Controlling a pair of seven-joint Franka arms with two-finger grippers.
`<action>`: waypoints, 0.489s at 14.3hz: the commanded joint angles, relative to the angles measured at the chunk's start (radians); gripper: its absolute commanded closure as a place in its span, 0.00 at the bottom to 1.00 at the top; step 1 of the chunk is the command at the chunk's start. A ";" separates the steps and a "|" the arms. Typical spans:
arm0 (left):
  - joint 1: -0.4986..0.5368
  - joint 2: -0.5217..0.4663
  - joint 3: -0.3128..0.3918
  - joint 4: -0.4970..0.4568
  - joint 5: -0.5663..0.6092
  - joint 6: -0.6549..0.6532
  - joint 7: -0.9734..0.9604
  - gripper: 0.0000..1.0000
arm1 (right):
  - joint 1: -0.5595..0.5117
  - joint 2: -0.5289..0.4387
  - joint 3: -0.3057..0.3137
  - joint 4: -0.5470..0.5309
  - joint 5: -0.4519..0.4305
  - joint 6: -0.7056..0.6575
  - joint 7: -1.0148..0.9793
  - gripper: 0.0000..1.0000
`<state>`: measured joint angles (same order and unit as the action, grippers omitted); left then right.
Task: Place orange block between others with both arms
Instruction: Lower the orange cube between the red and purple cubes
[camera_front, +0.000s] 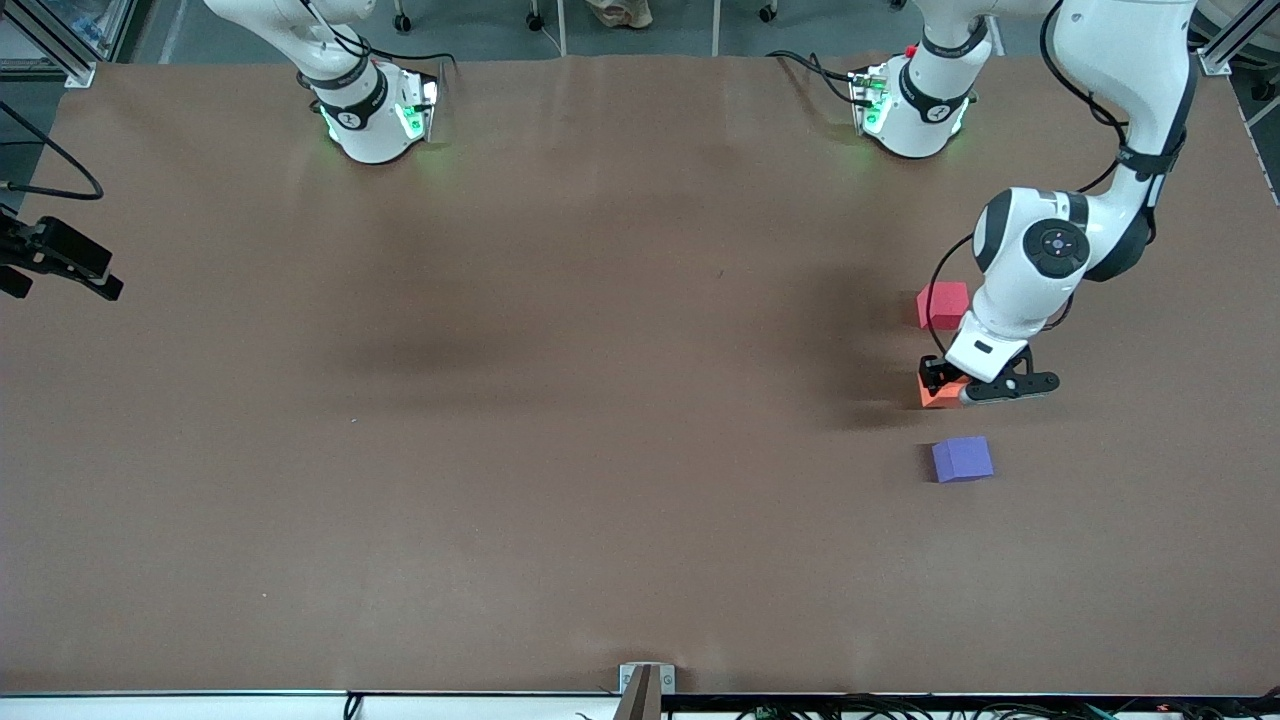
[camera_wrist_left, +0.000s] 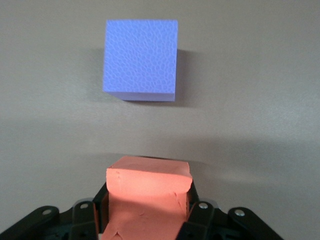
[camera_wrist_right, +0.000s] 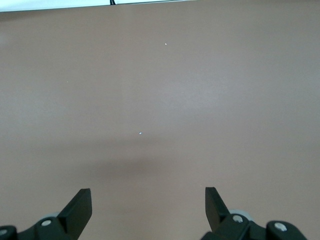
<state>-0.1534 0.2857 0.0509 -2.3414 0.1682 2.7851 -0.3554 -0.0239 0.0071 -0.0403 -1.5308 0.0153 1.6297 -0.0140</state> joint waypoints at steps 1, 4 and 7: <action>0.024 0.006 -0.008 -0.032 0.020 0.060 0.010 0.66 | -0.018 0.005 0.017 0.011 -0.017 -0.007 -0.011 0.00; 0.049 0.018 -0.009 -0.047 0.020 0.099 0.053 0.66 | -0.014 0.007 0.019 0.009 -0.020 -0.007 -0.009 0.00; 0.054 0.047 -0.009 -0.049 0.020 0.142 0.053 0.66 | -0.016 0.005 0.019 0.011 -0.018 -0.007 -0.007 0.00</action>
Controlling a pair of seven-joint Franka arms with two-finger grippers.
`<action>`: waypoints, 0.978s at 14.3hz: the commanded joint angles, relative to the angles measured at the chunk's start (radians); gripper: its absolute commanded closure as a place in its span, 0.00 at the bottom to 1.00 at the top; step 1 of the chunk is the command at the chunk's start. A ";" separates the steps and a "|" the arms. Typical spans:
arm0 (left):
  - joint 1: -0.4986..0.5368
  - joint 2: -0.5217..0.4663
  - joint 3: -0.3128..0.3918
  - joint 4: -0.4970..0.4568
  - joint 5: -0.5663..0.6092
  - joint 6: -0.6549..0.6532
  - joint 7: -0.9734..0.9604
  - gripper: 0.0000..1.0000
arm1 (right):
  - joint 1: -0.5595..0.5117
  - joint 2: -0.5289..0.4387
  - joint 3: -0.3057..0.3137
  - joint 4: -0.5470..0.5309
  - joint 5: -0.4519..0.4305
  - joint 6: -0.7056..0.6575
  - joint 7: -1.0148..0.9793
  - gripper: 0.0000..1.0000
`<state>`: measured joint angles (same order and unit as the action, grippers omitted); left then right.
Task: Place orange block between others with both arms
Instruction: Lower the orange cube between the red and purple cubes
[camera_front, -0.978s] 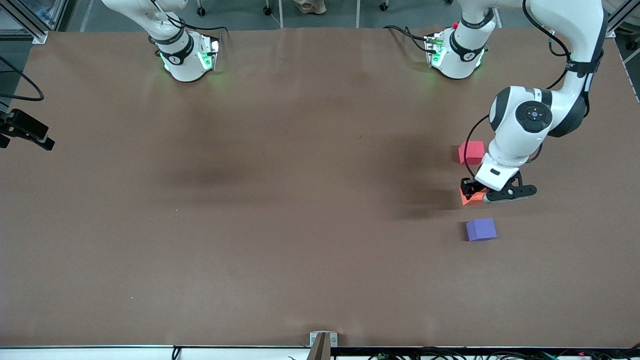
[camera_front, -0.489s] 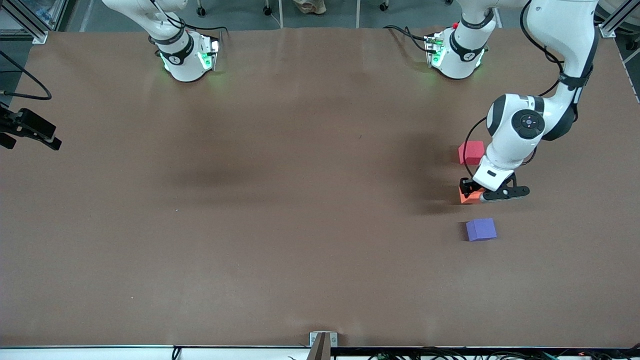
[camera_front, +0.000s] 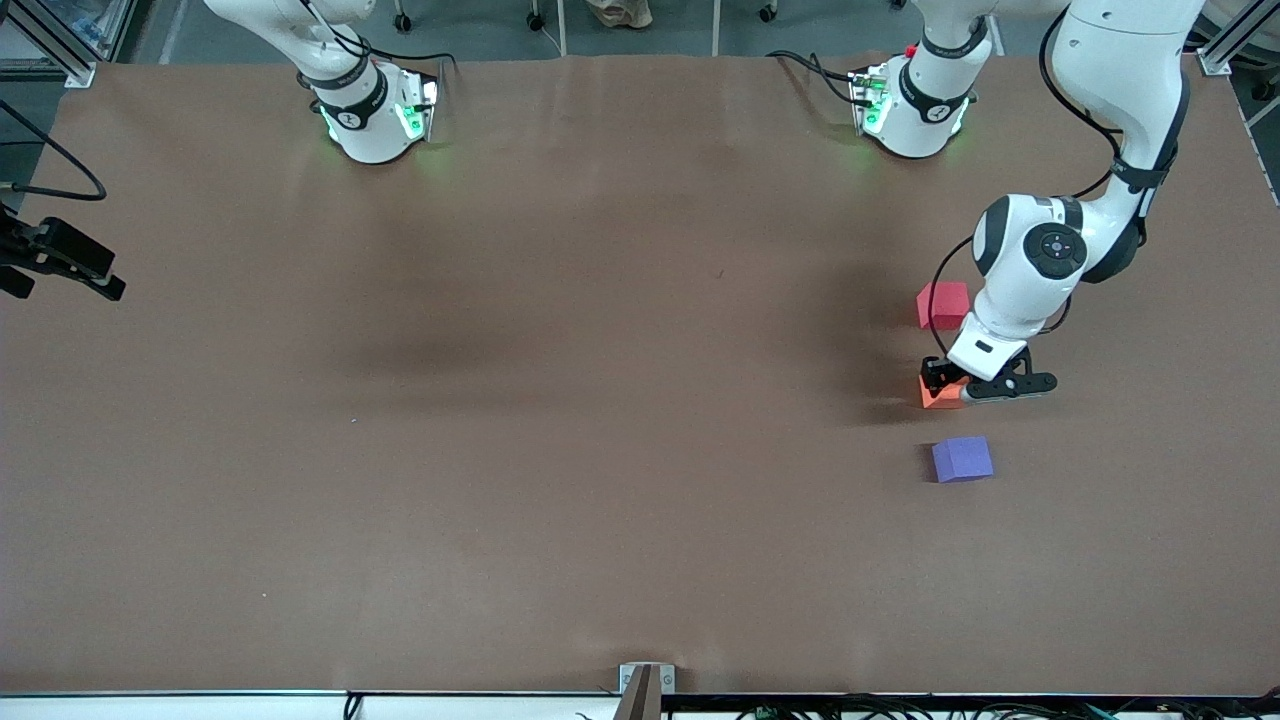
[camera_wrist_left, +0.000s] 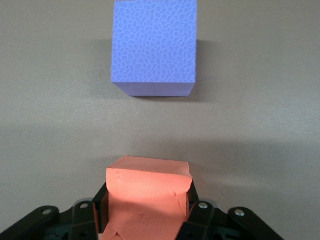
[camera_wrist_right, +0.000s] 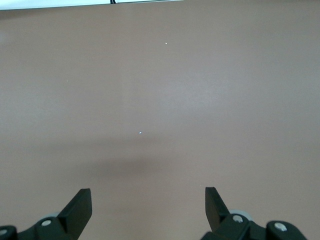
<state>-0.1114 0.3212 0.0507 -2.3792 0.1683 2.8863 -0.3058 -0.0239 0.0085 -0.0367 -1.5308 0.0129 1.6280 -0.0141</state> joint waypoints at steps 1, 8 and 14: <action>0.013 0.015 -0.009 -0.011 0.020 0.042 0.004 0.66 | -0.016 0.004 0.015 0.009 -0.016 -0.004 -0.009 0.00; 0.010 0.027 -0.008 -0.009 0.020 0.041 0.008 0.25 | -0.007 0.005 0.015 0.009 -0.016 0.019 -0.009 0.00; 0.007 -0.031 -0.009 0.003 0.020 -0.011 0.016 0.00 | -0.007 0.005 0.015 0.009 -0.016 0.023 -0.007 0.00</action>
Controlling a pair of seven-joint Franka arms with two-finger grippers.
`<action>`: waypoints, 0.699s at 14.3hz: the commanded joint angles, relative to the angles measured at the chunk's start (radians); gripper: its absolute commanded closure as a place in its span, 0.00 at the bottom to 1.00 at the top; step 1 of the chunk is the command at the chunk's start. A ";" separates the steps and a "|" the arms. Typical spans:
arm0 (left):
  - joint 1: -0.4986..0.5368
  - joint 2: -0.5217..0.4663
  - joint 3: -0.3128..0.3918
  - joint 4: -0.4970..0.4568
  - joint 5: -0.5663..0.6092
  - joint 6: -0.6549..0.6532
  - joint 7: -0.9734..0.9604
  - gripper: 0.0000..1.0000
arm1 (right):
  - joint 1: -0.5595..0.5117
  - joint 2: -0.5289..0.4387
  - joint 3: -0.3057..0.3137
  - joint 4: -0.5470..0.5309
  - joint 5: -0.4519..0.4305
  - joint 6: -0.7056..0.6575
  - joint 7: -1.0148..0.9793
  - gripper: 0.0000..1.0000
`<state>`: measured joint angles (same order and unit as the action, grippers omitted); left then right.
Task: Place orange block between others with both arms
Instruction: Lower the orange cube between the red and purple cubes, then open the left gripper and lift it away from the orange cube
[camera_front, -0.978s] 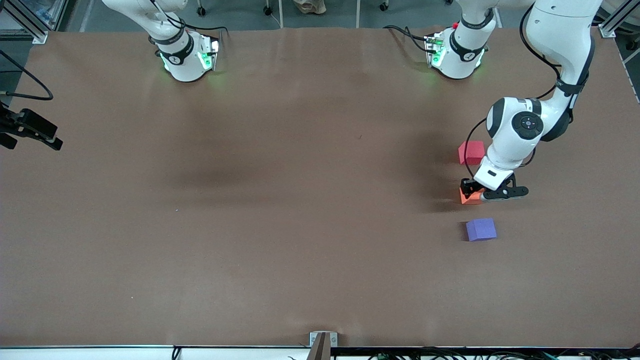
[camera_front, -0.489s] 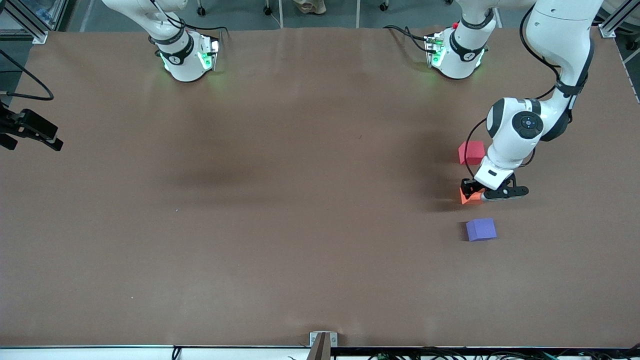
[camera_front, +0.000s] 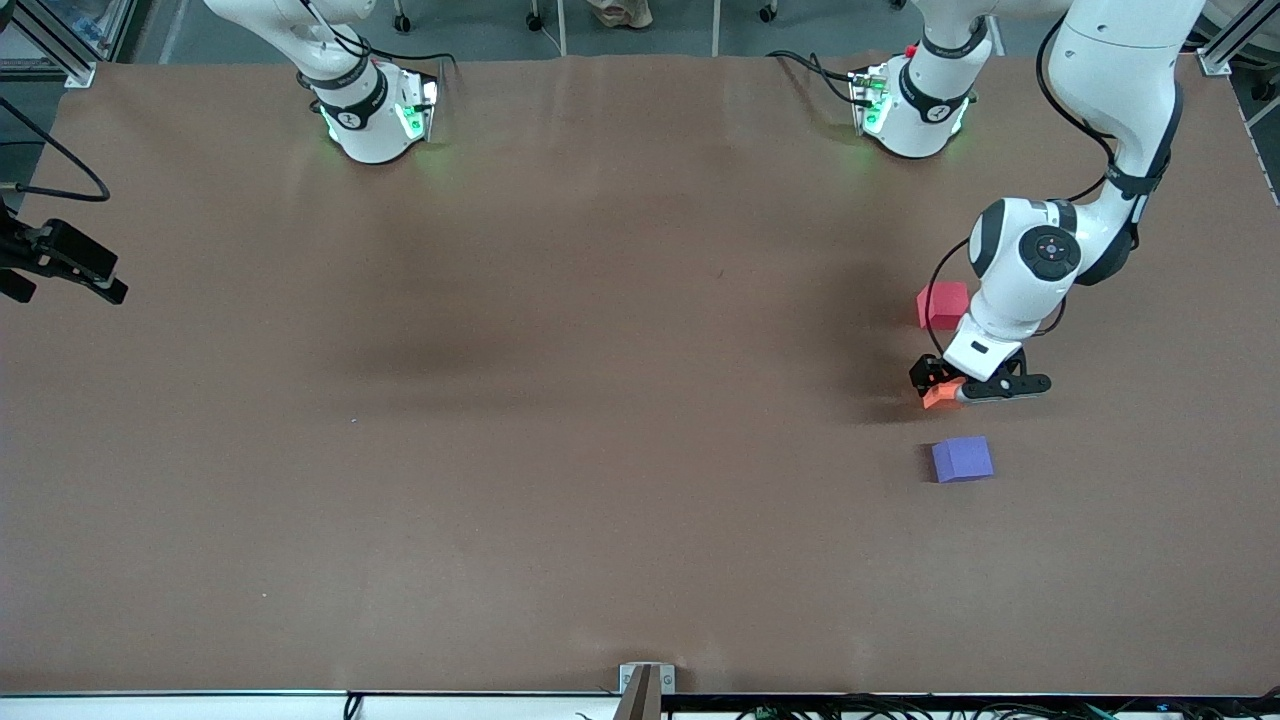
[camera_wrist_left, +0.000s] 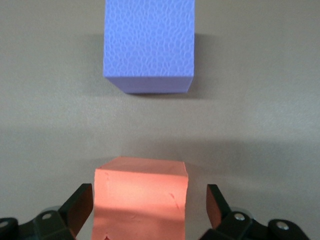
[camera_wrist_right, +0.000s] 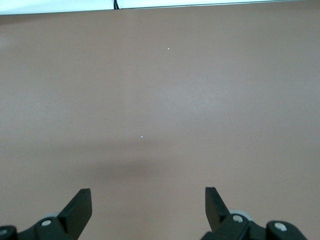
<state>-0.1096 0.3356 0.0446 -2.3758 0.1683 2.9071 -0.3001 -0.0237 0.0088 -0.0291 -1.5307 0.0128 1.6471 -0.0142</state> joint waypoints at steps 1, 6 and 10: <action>0.005 -0.071 -0.005 0.006 0.020 -0.075 0.018 0.00 | -0.007 0.005 0.008 0.009 -0.016 0.003 -0.007 0.00; 0.005 -0.179 -0.041 0.171 0.019 -0.438 0.049 0.00 | -0.005 0.005 0.008 0.009 -0.017 0.005 -0.007 0.00; 0.008 -0.199 -0.048 0.416 -0.057 -0.799 0.096 0.00 | -0.005 0.007 0.008 0.009 -0.017 0.013 -0.007 0.00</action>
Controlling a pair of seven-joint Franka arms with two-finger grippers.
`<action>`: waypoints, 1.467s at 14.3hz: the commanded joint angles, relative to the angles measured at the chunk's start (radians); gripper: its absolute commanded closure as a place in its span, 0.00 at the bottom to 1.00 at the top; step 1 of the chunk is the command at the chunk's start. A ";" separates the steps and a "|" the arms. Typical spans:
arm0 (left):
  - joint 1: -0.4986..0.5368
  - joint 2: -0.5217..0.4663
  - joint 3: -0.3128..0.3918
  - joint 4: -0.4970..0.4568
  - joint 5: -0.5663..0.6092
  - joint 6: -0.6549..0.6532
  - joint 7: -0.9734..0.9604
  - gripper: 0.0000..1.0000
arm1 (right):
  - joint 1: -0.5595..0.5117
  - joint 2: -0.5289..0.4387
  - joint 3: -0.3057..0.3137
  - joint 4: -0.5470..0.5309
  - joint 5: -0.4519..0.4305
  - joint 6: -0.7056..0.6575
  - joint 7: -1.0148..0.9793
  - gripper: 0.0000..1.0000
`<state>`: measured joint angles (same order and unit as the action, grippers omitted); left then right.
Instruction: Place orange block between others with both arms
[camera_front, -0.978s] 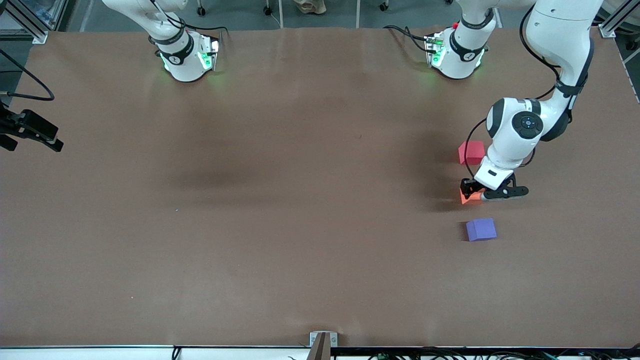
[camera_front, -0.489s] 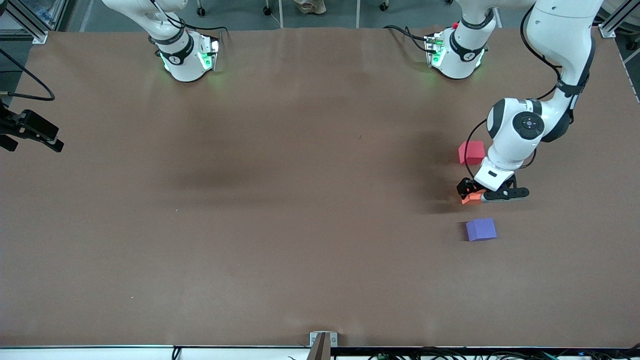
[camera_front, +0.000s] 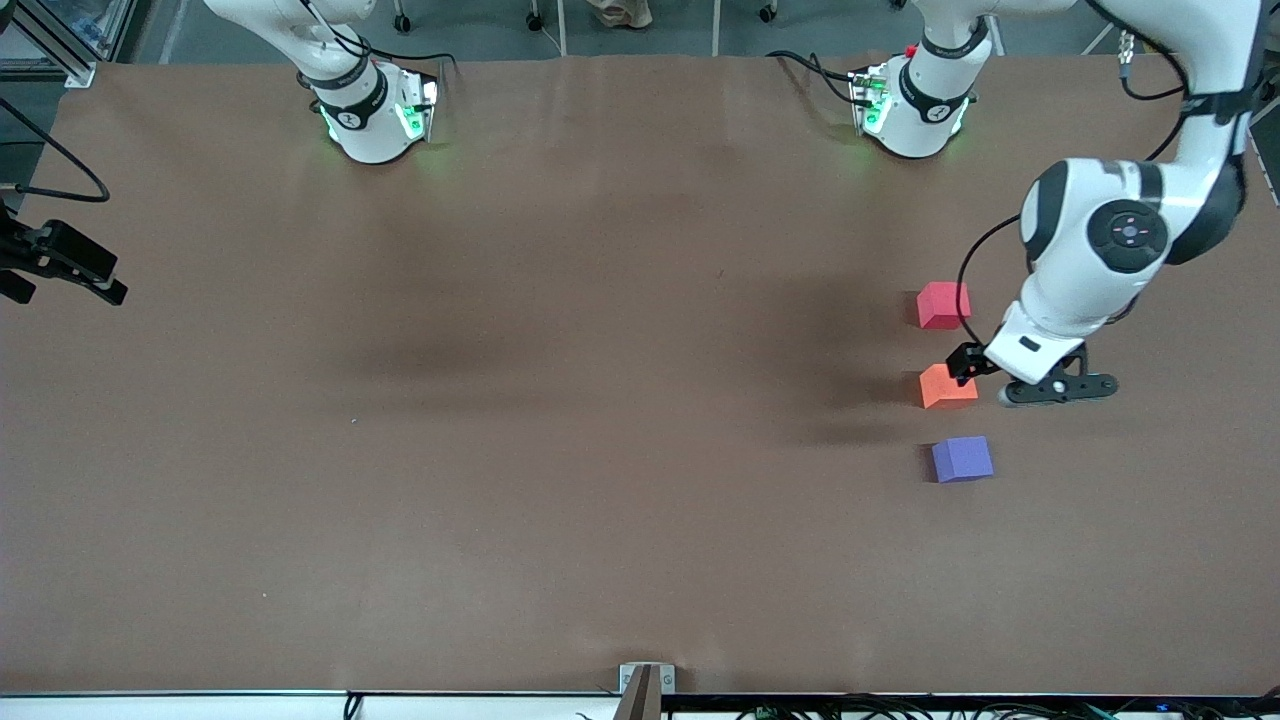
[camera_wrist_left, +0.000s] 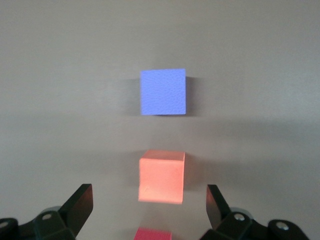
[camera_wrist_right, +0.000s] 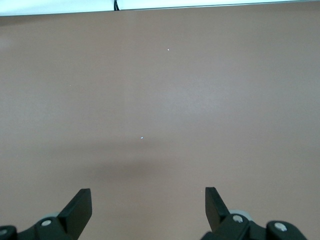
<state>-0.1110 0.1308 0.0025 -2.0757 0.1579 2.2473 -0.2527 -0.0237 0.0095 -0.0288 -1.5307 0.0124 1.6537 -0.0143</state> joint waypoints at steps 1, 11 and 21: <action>0.011 0.003 -0.003 0.179 -0.096 -0.211 0.096 0.00 | -0.005 0.004 0.007 0.009 -0.017 0.006 -0.009 0.00; 0.047 0.004 0.002 0.617 -0.179 -0.606 0.132 0.00 | -0.004 0.004 0.007 0.009 -0.017 0.006 -0.009 0.00; 0.063 -0.167 0.007 0.550 -0.193 -0.707 0.225 0.00 | -0.007 0.004 0.007 0.006 -0.017 0.003 -0.007 0.00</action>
<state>-0.0647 0.0483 0.0094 -1.4383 -0.0205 1.5374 -0.0576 -0.0237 0.0098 -0.0286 -1.5304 0.0123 1.6574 -0.0144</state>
